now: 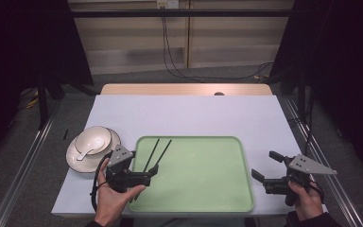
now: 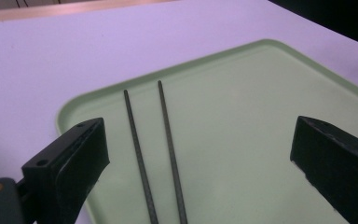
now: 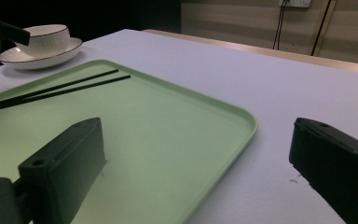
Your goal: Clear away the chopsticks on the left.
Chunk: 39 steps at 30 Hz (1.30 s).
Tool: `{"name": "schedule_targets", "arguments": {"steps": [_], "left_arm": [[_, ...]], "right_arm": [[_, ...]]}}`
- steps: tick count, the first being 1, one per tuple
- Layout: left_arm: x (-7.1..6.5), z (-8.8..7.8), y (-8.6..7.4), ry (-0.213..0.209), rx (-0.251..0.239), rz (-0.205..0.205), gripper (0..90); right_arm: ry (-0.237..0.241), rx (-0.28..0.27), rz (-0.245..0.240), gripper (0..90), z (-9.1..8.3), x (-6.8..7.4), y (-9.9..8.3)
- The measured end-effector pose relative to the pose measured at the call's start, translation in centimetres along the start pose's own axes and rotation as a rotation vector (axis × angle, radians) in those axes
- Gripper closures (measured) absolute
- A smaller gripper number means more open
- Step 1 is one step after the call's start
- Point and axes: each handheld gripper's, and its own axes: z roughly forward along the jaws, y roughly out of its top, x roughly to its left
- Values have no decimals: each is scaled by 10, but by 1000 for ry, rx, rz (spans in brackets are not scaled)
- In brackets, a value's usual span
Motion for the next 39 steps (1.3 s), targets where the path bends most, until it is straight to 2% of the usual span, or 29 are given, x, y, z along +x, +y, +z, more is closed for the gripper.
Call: {"name": "schedule_targets", "arguments": {"steps": [1, 3, 5, 7, 8, 10, 12, 14, 17, 18, 21, 22, 26, 27, 28, 29, 31, 34, 35, 36, 38, 39], "left_arm": [[1, -4, 0, -31, -6, 17, 29], [3, -11, -2, -65, -25, 40, 28], [6, -17, -3, -69, -18, 36, 28], [9, -24, -7, -84, -25, 59, 27], [11, -28, -10, -101, -31, 54, 27], [15, -34, -13, -111, -27, 49, 27], [17, -41, -17, -61, -53, 48, 25], [19, -47, -21, -35, -82, 42, 24], [23, -57, -26, 6, -121, 56, 23], [24, -60, -28, 7, -129, 59, 23], [27, -68, -35, 39, -175, 28, 19], [28, -71, -37, 61, -183, 21, 19], [33, -80, -45, 93, -214, -21, 18], [33, -83, -48, 104, -247, -45, 18], [33, -86, -51, 116, -256, -53, 18], [35, -90, -55, 132, -250, -39, 18], [37, -94, -61, 133, -272, -64, 18], [40, -100, -65, 134, -286, -74, 18], [43, -103, -67, 117, -284, -80, 18], [45, -105, -68, 111, -285, -74, 18], [49, -108, -72, 126, -282, -34, 13], [50, -108, -72, 135, -281, -37, 11]], "right_arm": [[-1, 1, 2, 31, 0, 0, 0], [-1, 0, 1, 31, 0, 0, 0], [0, -1, -1, 31, 0, 0, 0], [-1, -1, -5, 31, 0, 0, 0], [-2, -2, 1, 31, 0, 0, 0], [2, -1, -11, 30, 0, 0, 0], [5, 1, -18, 31, 1, 1, 0], [3, -2, -11, 30, 0, 1, 0], [1, 0, -9, 30, 0, 0, 0], [1, 0, -10, 31, 0, 0, 0], [-1, -1, -9, 30, 0, 0, 0], [-2, -4, -7, 30, 0, 0, 0], [-12, -8, -14, 30, 0, -1, 0], [-6, -8, -9, 30, 0, 0, 0], [-6, -9, -9, 31, 0, 0, 0], [-8, -9, -12, 30, -1, -1, 0], [-12, -16, 0, 30, -1, 0, 0], [-14, -24, 1, 30, -1, 0, 0], [-14, -24, -4, 30, -1, 0, 0], [-18, -27, -9, 31, -1, 0, 0], [-22, -30, -9, 31, -2, 0, 0], [-22, -34, -15, 30, -2, -1, 0]]}}
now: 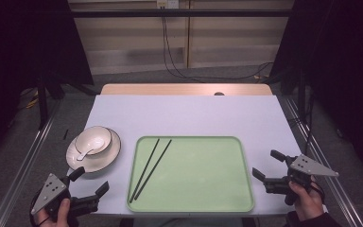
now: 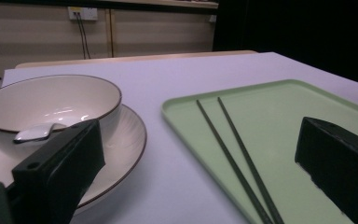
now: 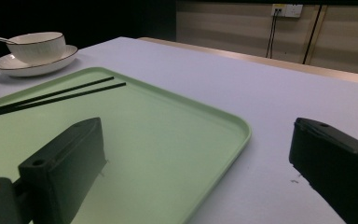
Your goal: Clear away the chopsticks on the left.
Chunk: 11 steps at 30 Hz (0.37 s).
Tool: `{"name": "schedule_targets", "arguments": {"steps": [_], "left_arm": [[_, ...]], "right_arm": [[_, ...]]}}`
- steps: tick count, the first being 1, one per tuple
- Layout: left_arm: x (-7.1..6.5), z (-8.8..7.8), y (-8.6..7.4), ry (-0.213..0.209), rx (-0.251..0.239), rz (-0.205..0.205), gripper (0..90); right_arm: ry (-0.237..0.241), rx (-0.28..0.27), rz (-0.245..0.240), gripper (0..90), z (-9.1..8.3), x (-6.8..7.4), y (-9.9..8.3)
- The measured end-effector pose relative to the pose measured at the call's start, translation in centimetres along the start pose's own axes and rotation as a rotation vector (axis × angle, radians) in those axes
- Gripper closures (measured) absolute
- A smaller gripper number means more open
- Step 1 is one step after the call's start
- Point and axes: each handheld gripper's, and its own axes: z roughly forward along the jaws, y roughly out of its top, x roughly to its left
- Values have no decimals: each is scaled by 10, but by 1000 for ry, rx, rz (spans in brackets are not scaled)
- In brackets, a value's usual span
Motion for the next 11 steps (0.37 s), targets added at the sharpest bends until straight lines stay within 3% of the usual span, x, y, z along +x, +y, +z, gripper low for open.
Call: {"name": "schedule_targets", "arguments": {"steps": [2, 3, 5, 11], "left_arm": [[1, 2, 0, 36, -9, 32, 12], [1, 2, 0, 28, -17, 33, 16], [0, 3, 0, -2, -27, 21, 14], [3, 4, -2, 6, -28, -25, 13]], "right_arm": [[-2, -8, -7, 31, -1, -1, 0], [-1, -12, -7, 30, -1, -1, 0], [0, -16, -14, 30, 0, -1, 0], [-24, -25, -17, 30, -2, -3, -1]]}}
